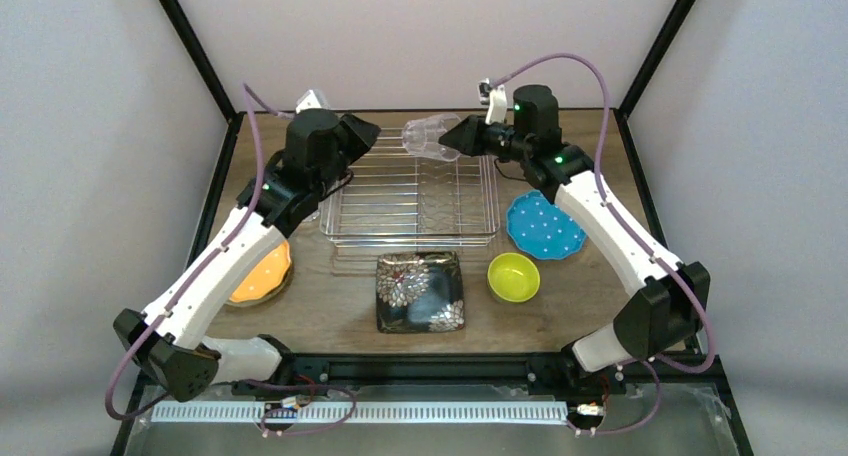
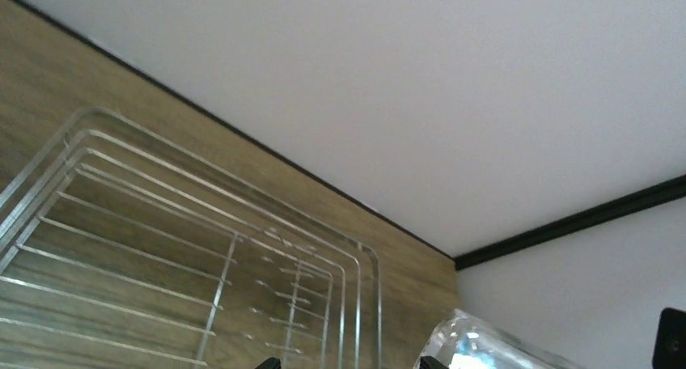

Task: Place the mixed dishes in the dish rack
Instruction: Pass from the right arm to the left

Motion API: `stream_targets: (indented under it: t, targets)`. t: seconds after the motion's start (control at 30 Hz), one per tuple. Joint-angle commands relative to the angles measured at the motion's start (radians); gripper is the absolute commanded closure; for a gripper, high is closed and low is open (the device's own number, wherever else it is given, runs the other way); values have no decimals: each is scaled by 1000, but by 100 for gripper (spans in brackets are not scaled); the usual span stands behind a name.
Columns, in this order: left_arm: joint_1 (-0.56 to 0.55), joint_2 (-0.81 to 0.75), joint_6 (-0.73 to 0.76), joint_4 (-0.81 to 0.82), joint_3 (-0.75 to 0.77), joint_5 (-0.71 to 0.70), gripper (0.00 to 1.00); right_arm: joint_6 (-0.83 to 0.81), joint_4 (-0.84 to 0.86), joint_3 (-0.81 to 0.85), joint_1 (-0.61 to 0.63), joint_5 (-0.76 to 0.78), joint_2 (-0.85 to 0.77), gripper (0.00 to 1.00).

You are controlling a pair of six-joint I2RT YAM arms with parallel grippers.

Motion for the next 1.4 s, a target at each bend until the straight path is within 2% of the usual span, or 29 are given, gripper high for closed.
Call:
stream_targets:
  t: [0.0, 0.23, 0.43, 0.7, 0.93, 1.37]
  targets:
    - [52, -16, -186, 75, -66, 254, 0, 45, 158, -41, -10, -107, -38, 99]
    - [90, -10, -341, 196, -138, 425, 0, 64, 233, -85, -11, -162, -46, 99]
    - [109, -26, -407, 275, -177, 479, 0, 88, 263, -115, -22, -189, -60, 99]
    - [123, -43, -505, 374, -250, 557, 0, 193, 414, -207, -62, -281, -72, 99]
    - [135, -66, -617, 480, -313, 593, 0, 339, 609, -311, -93, -352, -72, 99]
    - [138, -64, -709, 593, -374, 649, 0, 618, 976, -451, -97, -429, -14, 99]
